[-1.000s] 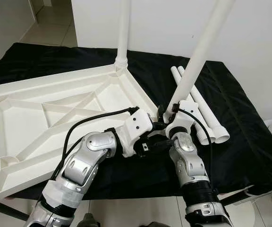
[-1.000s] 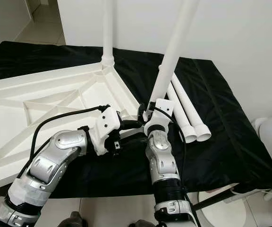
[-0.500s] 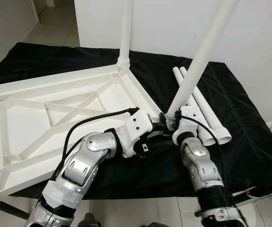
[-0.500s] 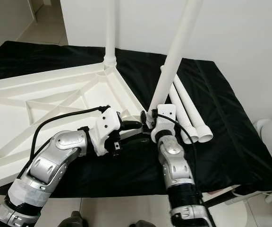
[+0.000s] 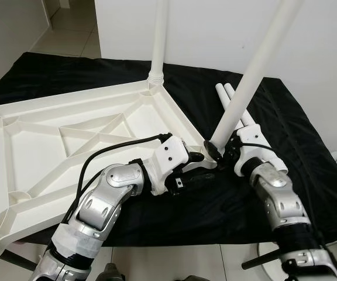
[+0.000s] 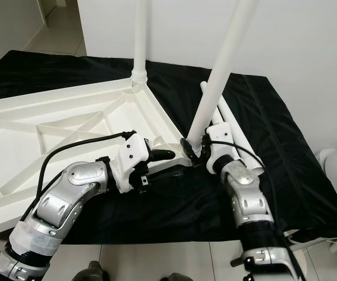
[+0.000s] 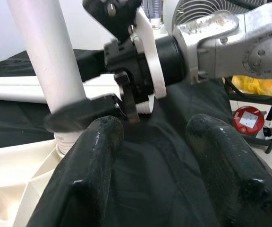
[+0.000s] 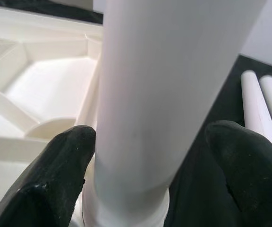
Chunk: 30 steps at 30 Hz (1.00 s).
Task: Building children table
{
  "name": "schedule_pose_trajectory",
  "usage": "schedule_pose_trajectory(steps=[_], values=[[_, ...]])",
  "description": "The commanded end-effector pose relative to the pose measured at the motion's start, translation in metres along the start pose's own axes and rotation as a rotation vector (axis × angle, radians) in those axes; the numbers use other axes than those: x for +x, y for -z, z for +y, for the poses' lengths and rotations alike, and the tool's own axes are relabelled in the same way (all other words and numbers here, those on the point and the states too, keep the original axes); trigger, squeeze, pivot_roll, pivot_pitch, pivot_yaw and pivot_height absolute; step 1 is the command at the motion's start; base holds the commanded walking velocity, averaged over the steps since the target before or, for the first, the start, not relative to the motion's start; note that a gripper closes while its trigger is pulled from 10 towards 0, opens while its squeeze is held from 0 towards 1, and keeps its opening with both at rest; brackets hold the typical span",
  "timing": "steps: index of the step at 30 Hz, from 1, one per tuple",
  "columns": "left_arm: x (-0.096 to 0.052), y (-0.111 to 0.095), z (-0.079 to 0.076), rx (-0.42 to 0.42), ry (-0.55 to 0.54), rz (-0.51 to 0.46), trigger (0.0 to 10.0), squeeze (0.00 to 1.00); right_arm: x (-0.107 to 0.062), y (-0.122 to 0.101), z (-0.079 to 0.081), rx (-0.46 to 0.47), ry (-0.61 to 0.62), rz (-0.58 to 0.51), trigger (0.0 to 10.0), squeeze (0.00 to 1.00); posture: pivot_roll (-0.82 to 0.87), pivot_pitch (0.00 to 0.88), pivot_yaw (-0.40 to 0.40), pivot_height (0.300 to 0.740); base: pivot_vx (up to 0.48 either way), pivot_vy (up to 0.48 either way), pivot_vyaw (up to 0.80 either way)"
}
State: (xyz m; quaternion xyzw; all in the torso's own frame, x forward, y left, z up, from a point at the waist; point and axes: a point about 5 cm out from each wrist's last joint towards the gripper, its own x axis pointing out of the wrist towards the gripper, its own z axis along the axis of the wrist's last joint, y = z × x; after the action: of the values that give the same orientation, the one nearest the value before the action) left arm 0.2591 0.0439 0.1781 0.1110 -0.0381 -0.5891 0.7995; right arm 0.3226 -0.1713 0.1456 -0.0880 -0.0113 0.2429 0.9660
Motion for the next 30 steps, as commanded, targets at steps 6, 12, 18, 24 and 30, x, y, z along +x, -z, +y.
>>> schedule_pose_trajectory(steps=[6, 12, 18, 24, 30], values=[[0.001, -0.001, -0.002, 0.007, -0.011, 0.001, 10.0, 0.00, 0.004, 0.011, -0.004, 0.005, -0.093, 0.037, 9.0, 0.00, 0.08, 0.000, -0.095, 0.740, 0.000, 0.000, 0.00], [0.001, -0.002, -0.002, 0.007, -0.016, 0.002, 10.0, 0.00, 0.007, 0.020, -0.001, 0.034, -0.146, 0.069, 0.0, 0.00, 0.09, 0.000, -0.101, 0.740, 0.000, 0.000, 0.00], [0.000, -0.002, -0.002, 0.004, -0.026, 0.000, 10.0, 0.00, 0.008, 0.026, 0.000, 0.064, -0.180, 0.081, 0.0, 0.00, 0.09, 0.000, -0.107, 0.740, 0.000, 0.000, 0.00], [0.001, -0.002, -0.002, 0.001, -0.033, -0.001, 10.0, 0.00, 0.006, 0.029, -0.002, 0.073, -0.178, 0.085, 0.0, 0.00, 0.09, 0.000, -0.111, 0.740, 0.000, 0.000, 0.00], [0.001, -0.002, -0.002, -0.003, -0.033, -0.004, 10.0, 0.00, 0.006, 0.032, 0.001, 0.118, -0.111, 0.088, 10.0, 0.00, 0.07, 0.000, -0.112, 0.740, 0.000, 0.000, 0.00]])
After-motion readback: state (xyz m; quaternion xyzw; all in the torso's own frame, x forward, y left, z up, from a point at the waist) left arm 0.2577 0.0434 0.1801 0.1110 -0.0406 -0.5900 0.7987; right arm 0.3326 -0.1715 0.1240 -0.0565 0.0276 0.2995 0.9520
